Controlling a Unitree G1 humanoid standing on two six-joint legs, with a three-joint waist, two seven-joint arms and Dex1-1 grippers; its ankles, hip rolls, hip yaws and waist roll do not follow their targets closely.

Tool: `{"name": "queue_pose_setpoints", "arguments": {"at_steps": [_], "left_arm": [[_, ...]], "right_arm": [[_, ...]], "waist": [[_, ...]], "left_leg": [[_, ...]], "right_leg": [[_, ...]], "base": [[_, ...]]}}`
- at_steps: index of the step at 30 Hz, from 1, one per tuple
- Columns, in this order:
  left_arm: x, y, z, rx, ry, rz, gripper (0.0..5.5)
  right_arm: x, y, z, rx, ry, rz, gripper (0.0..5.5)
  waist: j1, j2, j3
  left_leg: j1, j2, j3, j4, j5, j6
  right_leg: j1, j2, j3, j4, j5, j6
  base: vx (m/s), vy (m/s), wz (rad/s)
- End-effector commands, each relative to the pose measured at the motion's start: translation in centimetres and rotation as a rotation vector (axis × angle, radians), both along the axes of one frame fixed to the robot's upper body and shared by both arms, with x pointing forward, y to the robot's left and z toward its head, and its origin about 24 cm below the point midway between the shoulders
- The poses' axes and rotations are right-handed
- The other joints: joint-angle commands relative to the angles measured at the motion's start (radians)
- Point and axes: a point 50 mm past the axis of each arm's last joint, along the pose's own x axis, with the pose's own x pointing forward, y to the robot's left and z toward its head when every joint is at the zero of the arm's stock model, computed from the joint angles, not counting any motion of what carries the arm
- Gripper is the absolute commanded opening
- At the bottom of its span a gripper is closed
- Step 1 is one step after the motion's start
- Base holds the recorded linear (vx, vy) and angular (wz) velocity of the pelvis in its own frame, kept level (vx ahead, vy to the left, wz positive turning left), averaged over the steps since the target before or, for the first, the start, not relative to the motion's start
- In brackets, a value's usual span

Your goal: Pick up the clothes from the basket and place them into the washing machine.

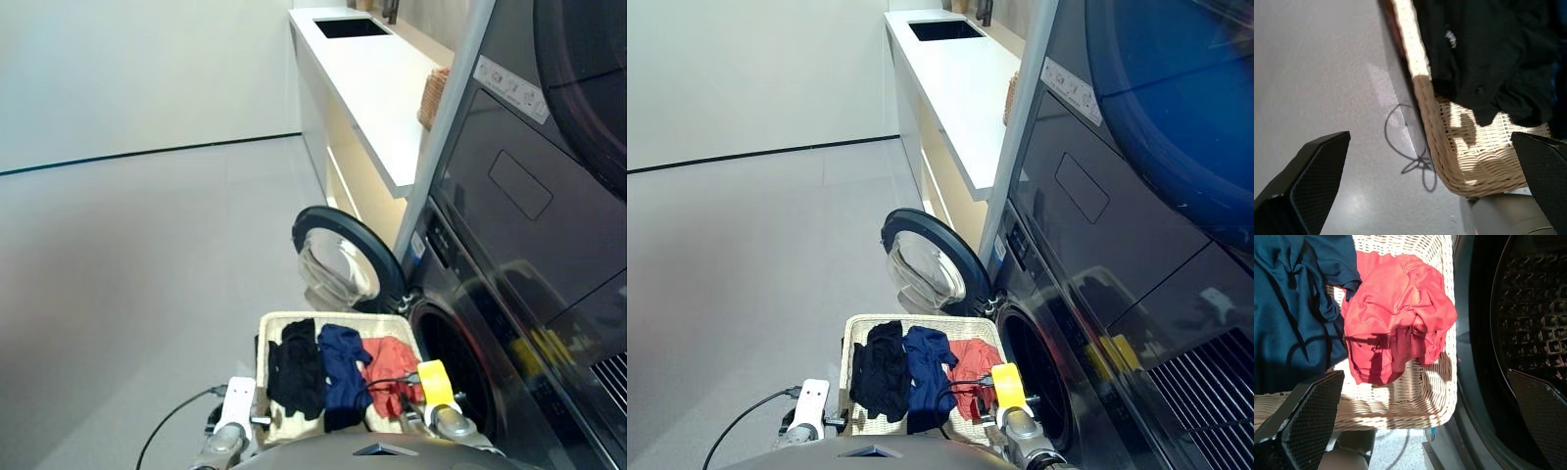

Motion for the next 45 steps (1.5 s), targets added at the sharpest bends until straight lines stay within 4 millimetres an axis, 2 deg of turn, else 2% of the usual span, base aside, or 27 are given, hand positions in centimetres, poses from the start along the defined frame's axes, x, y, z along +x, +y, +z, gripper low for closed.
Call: {"name": "queue_pose_setpoints", "arguments": {"at_steps": [1, 5, 9, 12, 15, 17, 20, 21, 22, 26, 28, 29, 32, 37, 45], "left_arm": [[5.3, -0.6, 1.9, 0.07, -0.178, -0.223, 5.5], [7.7, 0.2, 3.2, 0.128, -0.265, -0.297, 5.5], [10.5, -0.3, 5.0, 0.172, -0.369, -0.421, 5.5], [13.9, -0.9, 7.4, 0.223, -0.487, -0.517, 5.5], [17.2, -1.1, 10.5, 0.256, -0.623, -0.546, 5.5], [18.4, -1.2, 11.7, 0.284, -0.667, -0.576, 5.5], [19.9, -1.0, 13.0, 0.319, -0.696, -0.569, 5.5], [19.9, -1.0, 13.0, 0.319, -0.696, -0.569, 5.5], [20.7, -0.8, 13.6, 0.329, -0.706, -0.552, 5.5], [22.3, -0.3, 15.4, 0.294, -0.737, -0.464, 5.5], [23.3, 0.0, 16.7, 0.294, -0.77, -0.439, 5.5], [23.6, 0.0, 17.0, 0.294, -0.773, -0.437, 5.5], [24.6, 0.9, 18.4, 0.304, -0.779, -0.406, 5.5], [26.0, 2.3, 20.4, 0.335, -0.781, -0.355, 5.5], [27.7, 4.4, 24.1, 0.384, -0.844, -0.258, 5.5]], "right_arm": [[4.0, 0.8, 1.5, -0.016, -0.127, 0.115, 5.5], [5.6, 0.9, 2.3, -0.015, -0.18, 0.151, 5.5], [8.3, 1.2, 3.9, -0.007, -0.276, 0.173, 5.5], [11.6, 2.0, 6.3, 0.014, -0.405, 0.206, 5.5], [15.0, 3.4, 10.0, 0.046, -0.583, 0.277, 5.5], [16.2, 4.3, 11.9, 0.081, -0.664, 0.32, 5.5], [17.6, 5.2, 14.2, 0.109, -0.76, 0.366, 5.5], [17.6, 5.2, 14.2, 0.109, -0.76, 0.366, 5.5], [18.3, 5.7, 15.6, 0.126, -0.817, 0.391, 5.5], [19.2, 6.3, 18.3, 0.163, -0.92, 0.417, 5.5], [19.7, 6.7, 19.8, 0.183, -0.973, 0.433, 5.5], [19.8, 7.0, 20.2, 0.19, -0.99, 0.441, 5.5], [20.3, 7.7, 22.0, 0.201, -1.055, 0.471, 5.5], [20.3, 8.9, 23.6, 0.264, -1.11, 0.5, 5.5], [20.0, 10.1, 25.4, 0.366, -1.16, 0.545, 5.5]], "waist": [[-0.024, -0.019, -0.004], [-0.027, -0.017, 0.023], [-0.032, -0.017, 0.074], [-0.039, -0.021, 0.144], [-0.046, -0.026, 0.205], [-0.053, -0.029, 0.221], [-0.064, -0.032, 0.233], [-0.064, -0.032, 0.232], [-0.073, -0.032, 0.239], [-0.091, -0.03, 0.254], [-0.098, -0.032, 0.256], [-0.098, -0.029, 0.257], [-0.109, -0.028, 0.259], [-0.124, -0.029, 0.257], [-0.139, -0.03, 0.259]], "left_leg": [[-0.054, -0.048, 0.047, -0.004, 0.03, -0.014], [-0.091, -0.049, 0.051, -0.004, 0.041, -0.012], [-0.144, -0.048, 0.061, 0.001, 0.057, -0.009], [-0.252, -0.049, 0.066, 0.07, 0.052, -0.002], [-0.393, -0.043, 0.062, 0.171, 0.041, 0.008], [-0.477, -0.046, 0.056, 0.233, 0.03, 0.011], [-0.583, -0.049, 0.061, 0.308, 0.01, 0.015], [-0.584, -0.049, 0.061, 0.309, 0.01, 0.015], [-0.64, -0.045, 0.065, 0.348, 0.0, 0.015], [-0.756, -0.039, 0.07, 0.404, -0.01, 0.011], [-0.816, -0.036, 0.067, 0.42, -0.012, 0.009], [-0.83, -0.031, 0.061, 0.439, -0.044, 0.004], [-0.915, -0.025, 0.064, 0.479, -0.051, 0.003], [-1.03, -0.013, 0.069, 0.532, -0.068, 0.007], [-1.157, 0.001, 0.064, 0.609, -0.094, 0.008]], "right_leg": [[-0.022, -0.008, 0.026, 0.032, 0.004, 0.071], [-0.066, -0.009, 0.033, 0.047, 0.009, 0.071], [-0.129, -0.009, 0.041, 0.073, 0.014, 0.071], [-0.233, -0.013, 0.047, 0.134, 0.014, 0.065], [-0.381, -0.016, 0.049, 0.246, -0.01, 0.052], [-0.458, -0.018, 0.052, 0.306, -0.023, 0.047], [-0.546, -0.023, 0.061, 0.356, -0.032, 0.046], [-0.547, -0.023, 0.061, 0.356, -0.032, 0.046], [-0.601, -0.027, 0.061, 0.379, -0.032, 0.046], [-0.706, -0.03, 0.062, 0.412, -0.031, 0.043], [-0.762, -0.028, 0.067, 0.415, -0.027, 0.042], [-0.773, -0.024, 0.071, 0.427, -0.049, 0.048], [-0.856, -0.019, 0.073, 0.45, -0.043, 0.047], [-0.962, -0.013, 0.083, 0.469, -0.038, 0.045], [-1.078, -0.008, 0.085, 0.518, -0.04, 0.048]], "base": [[0.0, 0.0, 0.0], [0.0, 0.0, 0.0], [-0.072, 0.021, -0.041], [-0.225, 0.031, -0.133], [-0.205, 0.017, 0.042], [-0.099, 0.005, 0.075], [-0.025, 0.003, 0.03], [0.0, 0.0, 0.0], [0.0, 0.0, 0.0], [-0.013, 0.005, -0.016], [0.0, 0.0, 0.0], [0.06, 0.002, 0.041], [0.021, 0.0, 0.017], [0.0, 0.0, 0.0], [0.0, 0.0, 0.0]]}}
